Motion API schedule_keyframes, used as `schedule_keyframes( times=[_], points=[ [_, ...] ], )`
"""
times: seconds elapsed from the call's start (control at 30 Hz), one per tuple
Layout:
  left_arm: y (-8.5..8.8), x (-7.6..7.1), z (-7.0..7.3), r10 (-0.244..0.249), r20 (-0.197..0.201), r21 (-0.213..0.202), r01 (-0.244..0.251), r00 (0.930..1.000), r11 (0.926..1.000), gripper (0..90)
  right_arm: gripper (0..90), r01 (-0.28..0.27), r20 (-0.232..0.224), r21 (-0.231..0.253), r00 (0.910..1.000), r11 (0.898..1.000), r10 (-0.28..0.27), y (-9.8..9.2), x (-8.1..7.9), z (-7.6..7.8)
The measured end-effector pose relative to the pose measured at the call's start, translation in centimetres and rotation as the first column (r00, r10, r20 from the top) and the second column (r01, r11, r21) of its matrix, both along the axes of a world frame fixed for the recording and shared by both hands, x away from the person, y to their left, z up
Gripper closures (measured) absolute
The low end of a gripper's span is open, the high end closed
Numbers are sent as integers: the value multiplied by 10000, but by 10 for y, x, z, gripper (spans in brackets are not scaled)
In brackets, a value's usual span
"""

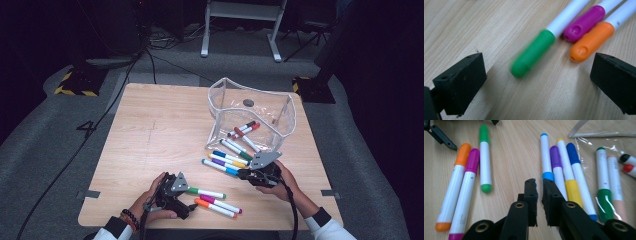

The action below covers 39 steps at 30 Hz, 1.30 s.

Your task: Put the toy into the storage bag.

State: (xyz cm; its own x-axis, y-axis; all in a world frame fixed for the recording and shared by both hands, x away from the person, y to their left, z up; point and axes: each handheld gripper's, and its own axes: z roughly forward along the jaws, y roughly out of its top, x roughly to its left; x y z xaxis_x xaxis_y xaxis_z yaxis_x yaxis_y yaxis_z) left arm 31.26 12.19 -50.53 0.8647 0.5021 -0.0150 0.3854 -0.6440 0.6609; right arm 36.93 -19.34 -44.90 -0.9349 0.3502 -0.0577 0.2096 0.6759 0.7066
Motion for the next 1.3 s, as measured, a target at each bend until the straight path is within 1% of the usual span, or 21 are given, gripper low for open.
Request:
schedule_keyframes(
  times=[0.03, 0.07, 0.13, 0.2, 0.3, 0.37, 0.47, 0.57, 0.63, 0.73, 0.77, 0.8, 0.83, 0.87, 0.93, 0.97, 1.0, 1.07, 1.13, 1.2, 1.3],
  points=[
    [0, 0, 0, 0, -4, -4, 0, 10000, 10000, 5, 741, 50, -76, 122, 10000, 9999, -49, 2, 0, -1],
    [0, 0, 0, 7, -9, -11, -7, 10000, 10000, 5, 739, -74, -106, 258, 9999, 9996, 76, 6, 1, -1],
    [-1, 1, 0, -10, 14, -9, 10, 10000, 10000, 5, 707, -341, -144, 299, 9993, 9990, 345, 12, 1, -4],
    [-1, 0, 0, 34, 25, -13, -34, 10000, 10000, 5, 667, -464, -374, 360, 9982, 9983, 477, 18, 0, -8],
    [-1, 0, 0, 38, 26, -8, -38, 10000, 10000, 5, 611, -1137, -634, 183, 9914, 9933, 1147, 24, -9, -12],
    [-1, 0, 0, 41, 26, -11, -41, 10000, 10000, 5, 588, -1430, -807, 267, 9862, 9894, 1447, 30, -18, -14],
    [-1, 0, 0, 52, 24, -10, -52, 10000, 10000, 5, 597, -1889, -956, 249, 9770, 9817, 1905, 38, -29, -18],
    [-1, 0, 0, 65, 9, -21, -65, 10000, 10000, 5, 594, -2113, -1104, 266, 9708, 9771, 2130, 46, -34, -24],
    [-1, 0, 0, 62, 11, -17, -62, 10000, 10000, 5, 598, -2195, -1153, 114, 9688, 9755, 2194, 52, -37, -28],
    [-1, 0, 0, 63, 10, -19, -63, 10000, 10000, 5, 613, -2304, -1212, 54, 9658, 9731, 2294, 57, -38, -32],
    [-1, 0, 0, 68, 5, -12, -68, 10000, 10000, 5, 619, -2254, -1297, 71, 9658, 9742, 2244, 60, -38, -34],
    [-1, 0, 0, 56, 9, -15, -56, 10000, 10000, 5, 627, -2260, -1395, -54, 9648, 9741, 2231, 63, -37, -37],
    [-1, 0, 0, 60, 18, -18, -60, 10000, 10000, 5, 628, -2281, -1305, -289, 9662, 9732, 2225, 67, -38, -39],
    [-1, 0, 0, 64, 18, -20, -64, 10000, 10000, 5, 635, -2261, -1183, -305, 9681, 9736, 2211, 70, -38, -40],
    [-1, 0, 0, 65, 16, -21, -65, 10000, 10000, 5, 650, -2159, -1182, -278, 9702, 9760, 2113, 74, -35, -40],
    [-1, 0, 0, 65, 17, -20, -65, 10000, 10000, 5, 650, -2029, -1105, -347, 9739, 9786, 1981, 76, -35, -40],
    [-1, 0, 0, 67, 17, -22, -67, 10000, 10000, 5, 650, -2013, -868, -445, 9766, 9785, 1970, 77, -34, -40],
    [-1, 0, 0, 60, 15, -22, -60, 10000, 10000, 5, 658, -1928, -826, -468, 9786, 9801, 1886, 78, -34, -40],
    [-1, 0, 0, 61, 18, -22, -61, 10000, 10000, 6, 694, -1751, -767, -401, 9822, 9837, 1717, 78, -33, -41],
    [-1, 0, 0, 61, 18, -21, -61, 10000, 10000, 5, 741, -1687, -751, -310, 9833, 9852, 1661, 76, -33, -42],
    [-1, 1, 0, 46, 8, -31, -46, 10000, 10000, 5, 744, -1769, -651, -455, 9826, 9832, 1738, 73, -31, -40]
  ],
)
